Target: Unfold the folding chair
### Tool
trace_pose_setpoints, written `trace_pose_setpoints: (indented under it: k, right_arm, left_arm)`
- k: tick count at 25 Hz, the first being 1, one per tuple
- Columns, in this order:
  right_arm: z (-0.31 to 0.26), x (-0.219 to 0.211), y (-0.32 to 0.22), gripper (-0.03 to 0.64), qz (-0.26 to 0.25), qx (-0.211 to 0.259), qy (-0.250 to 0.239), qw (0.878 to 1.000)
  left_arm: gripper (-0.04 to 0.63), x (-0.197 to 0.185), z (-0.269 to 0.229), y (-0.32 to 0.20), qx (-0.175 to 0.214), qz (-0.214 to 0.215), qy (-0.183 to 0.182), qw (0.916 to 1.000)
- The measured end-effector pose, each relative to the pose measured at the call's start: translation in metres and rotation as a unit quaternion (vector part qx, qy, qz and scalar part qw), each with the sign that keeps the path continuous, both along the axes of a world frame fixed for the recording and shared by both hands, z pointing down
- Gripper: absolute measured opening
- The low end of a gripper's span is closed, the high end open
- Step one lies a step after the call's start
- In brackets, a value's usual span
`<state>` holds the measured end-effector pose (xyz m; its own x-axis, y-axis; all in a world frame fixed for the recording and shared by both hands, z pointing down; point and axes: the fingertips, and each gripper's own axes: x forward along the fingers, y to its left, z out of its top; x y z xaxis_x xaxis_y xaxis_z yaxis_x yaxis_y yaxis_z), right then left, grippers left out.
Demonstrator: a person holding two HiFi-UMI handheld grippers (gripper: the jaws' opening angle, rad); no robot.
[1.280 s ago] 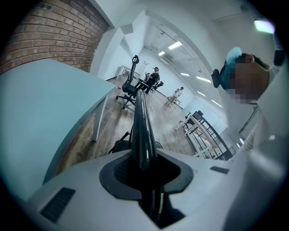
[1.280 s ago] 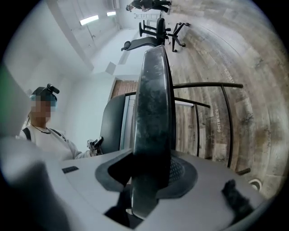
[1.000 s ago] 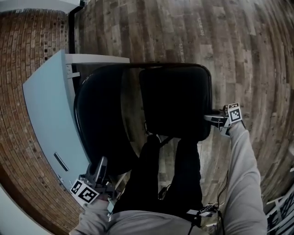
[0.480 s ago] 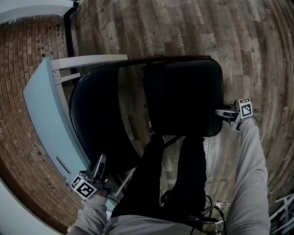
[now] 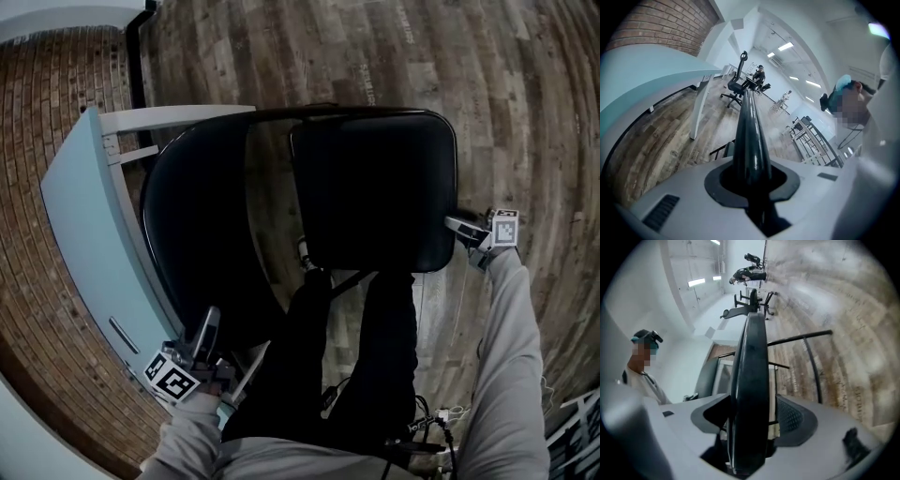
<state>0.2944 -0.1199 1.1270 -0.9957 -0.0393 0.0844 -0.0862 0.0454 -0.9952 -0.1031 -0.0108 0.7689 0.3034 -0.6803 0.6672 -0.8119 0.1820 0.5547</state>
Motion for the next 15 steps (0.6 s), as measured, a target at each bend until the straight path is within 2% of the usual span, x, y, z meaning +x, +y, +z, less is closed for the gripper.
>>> trace_pose_setpoints:
  k: [2, 3, 5, 6, 7, 10, 13, 15]
  right_arm:
    - [0.006, 0.019, 0.002, 0.305, 0.019, 0.033, 0.09, 0.995]
    - [0.004, 0.03, 0.002, 0.307, 0.025, 0.059, 0.132, 0.989]
    - [-0.016, 0.049, 0.004, 0.307, 0.033, 0.109, 0.2, 0.973]
    - [-0.034, 0.055, 0.008, 0.307, 0.036, 0.129, 0.226, 0.965]
    - [-0.054, 0.058, 0.012, 0.307, 0.04, 0.146, 0.245, 0.957]
    - [-0.13, 0.059, 0.012, 0.307, 0.068, 0.192, 0.275, 0.94]
    - [-0.218, 0.046, 0.003, 0.307, 0.106, 0.236, 0.291, 0.921]
    - [-0.282, 0.024, 0.01, 0.307, 0.122, 0.252, 0.293, 0.914]
  left_arm:
    - [0.085, 0.0, 0.003, 0.0, -0.005, 0.022, -0.022, 0.9995]
    - [0.125, 0.0, 0.004, 0.0, -0.008, 0.038, -0.038, 0.9985]
    - [0.309, -0.001, -0.005, -0.002, -0.004, 0.067, -0.075, 0.9949]
    - [0.356, -0.005, -0.016, -0.001, 0.001, 0.082, -0.094, 0.9923]
    - [0.377, -0.01, -0.029, 0.002, 0.005, 0.096, -0.111, 0.9891]
    - [0.401, -0.032, -0.063, 0.008, 0.023, 0.122, -0.139, 0.9826]
    - [0.405, -0.054, -0.095, 0.006, 0.046, 0.114, -0.135, 0.9831]
    - [0.405, -0.06, -0.129, 0.003, 0.069, 0.126, -0.132, 0.9807]
